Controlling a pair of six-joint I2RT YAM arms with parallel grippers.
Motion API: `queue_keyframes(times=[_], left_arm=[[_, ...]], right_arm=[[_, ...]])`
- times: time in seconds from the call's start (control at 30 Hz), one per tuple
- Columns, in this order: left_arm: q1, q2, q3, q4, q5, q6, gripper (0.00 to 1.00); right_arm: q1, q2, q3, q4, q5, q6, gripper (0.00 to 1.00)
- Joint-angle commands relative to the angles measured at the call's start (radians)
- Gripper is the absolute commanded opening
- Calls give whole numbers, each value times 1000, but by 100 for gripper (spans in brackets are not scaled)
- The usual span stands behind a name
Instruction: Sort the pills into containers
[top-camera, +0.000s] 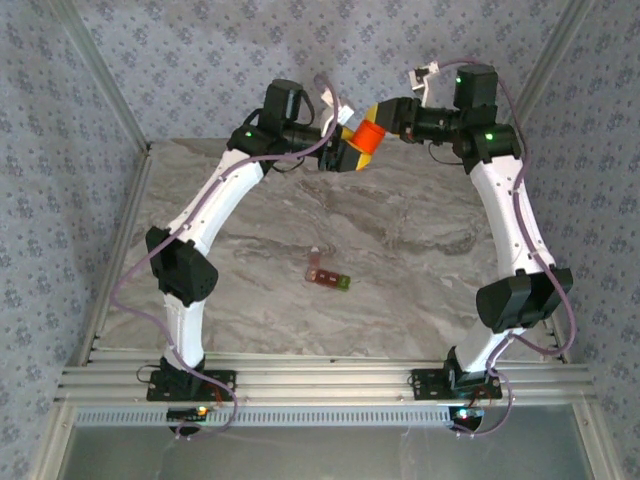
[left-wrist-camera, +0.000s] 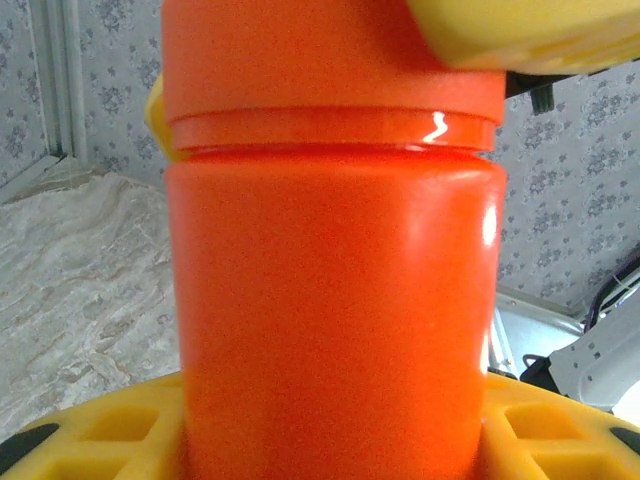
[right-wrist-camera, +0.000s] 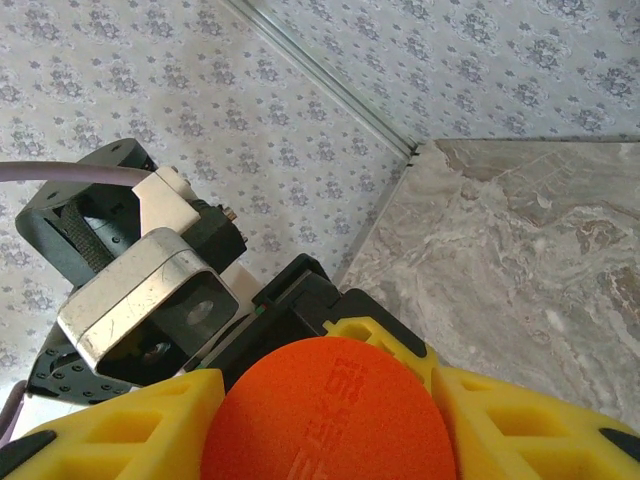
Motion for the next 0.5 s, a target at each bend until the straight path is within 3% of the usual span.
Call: queue_keyframes(times=[0.0, 0.13, 0.27, 0.47], left_arm=[[-3, 3, 44, 49, 7, 5, 0], [-4, 1, 46, 38, -63, 19, 0], [-7, 0, 48, 16, -143, 50, 0], [-8, 1, 46, 16, -152, 50, 0]], right_arm=[[44, -6, 18, -88, 3, -12, 42], [79, -30, -25, -122, 189, 116, 34], [152, -109, -156, -18, 367, 273, 30], [202, -139, -187, 6, 438, 297, 28]])
